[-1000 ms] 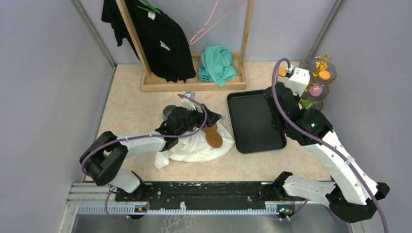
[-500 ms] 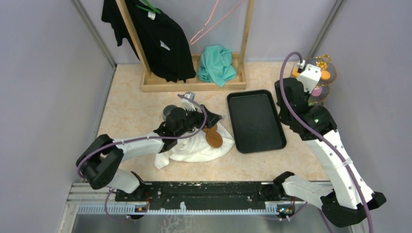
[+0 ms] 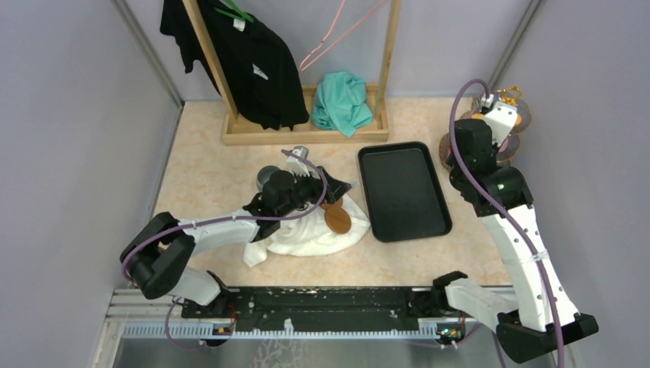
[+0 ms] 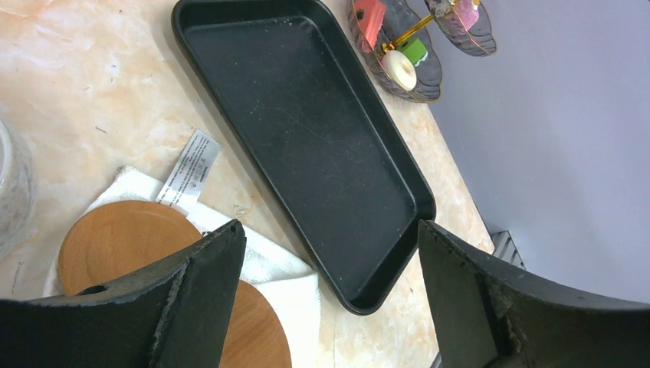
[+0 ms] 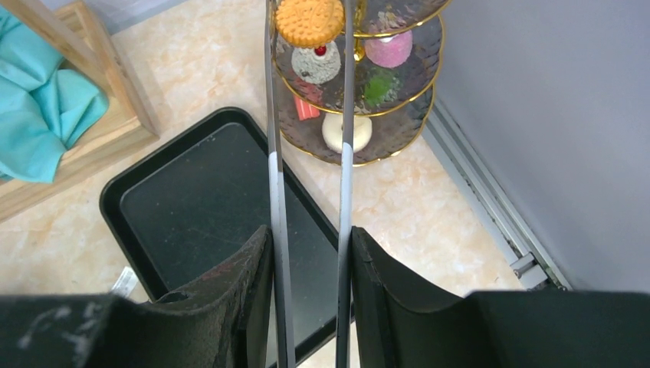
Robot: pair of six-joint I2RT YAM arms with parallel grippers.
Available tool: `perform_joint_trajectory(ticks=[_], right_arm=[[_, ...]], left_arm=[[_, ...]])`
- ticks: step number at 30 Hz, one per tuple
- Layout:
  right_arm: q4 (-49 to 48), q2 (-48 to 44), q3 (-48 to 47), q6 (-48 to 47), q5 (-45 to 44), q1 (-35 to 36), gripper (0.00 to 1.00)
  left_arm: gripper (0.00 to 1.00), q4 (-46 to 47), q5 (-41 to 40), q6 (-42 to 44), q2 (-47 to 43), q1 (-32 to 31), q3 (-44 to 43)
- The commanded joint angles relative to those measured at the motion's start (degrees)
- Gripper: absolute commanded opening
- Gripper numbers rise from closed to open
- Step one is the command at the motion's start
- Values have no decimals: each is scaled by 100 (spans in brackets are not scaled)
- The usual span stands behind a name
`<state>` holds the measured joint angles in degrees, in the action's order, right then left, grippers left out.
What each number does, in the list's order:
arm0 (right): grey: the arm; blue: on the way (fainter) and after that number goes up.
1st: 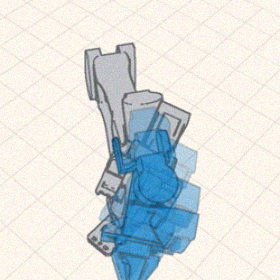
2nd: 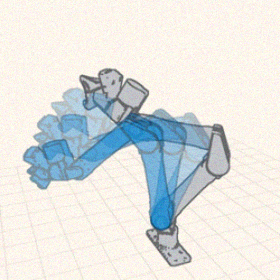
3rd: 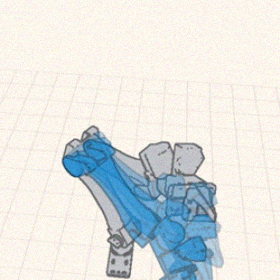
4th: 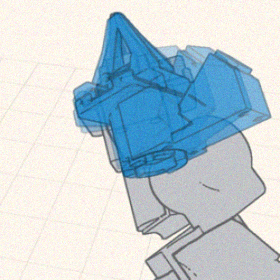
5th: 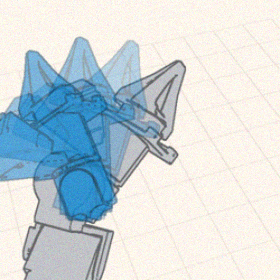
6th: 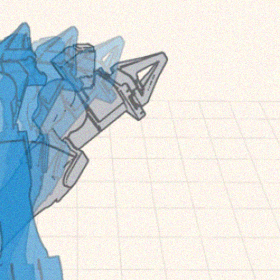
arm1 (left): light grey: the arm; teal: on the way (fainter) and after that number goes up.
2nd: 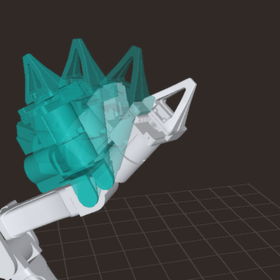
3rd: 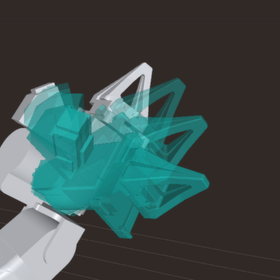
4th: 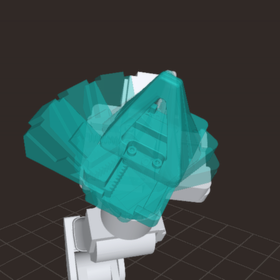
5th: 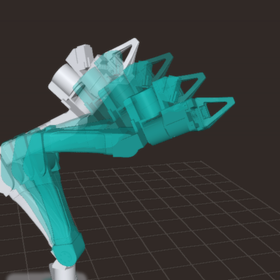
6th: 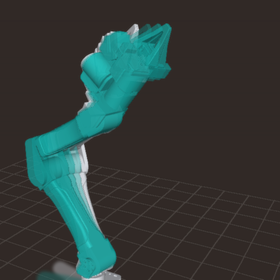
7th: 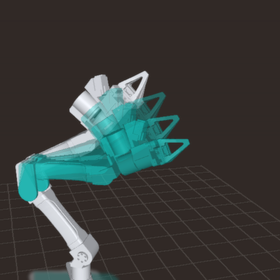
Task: Serve the afternoon tea
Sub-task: Place the desert on the desert table.
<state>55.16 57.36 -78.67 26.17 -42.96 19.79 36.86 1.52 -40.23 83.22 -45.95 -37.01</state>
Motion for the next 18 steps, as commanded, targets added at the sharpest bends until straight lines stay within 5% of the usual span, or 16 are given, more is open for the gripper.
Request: perform_joint_trajectory(ticks=[1, 18], right_arm=[[-593, -131, 31, -220, 328, -370, 1], [-1103, 142, 49, -427, 1247, -1285, 0]], left_arm=[[88, -4, -2, 95, -56, -36, 5], [88, -73, -24, 146, 66, -45, -128]])
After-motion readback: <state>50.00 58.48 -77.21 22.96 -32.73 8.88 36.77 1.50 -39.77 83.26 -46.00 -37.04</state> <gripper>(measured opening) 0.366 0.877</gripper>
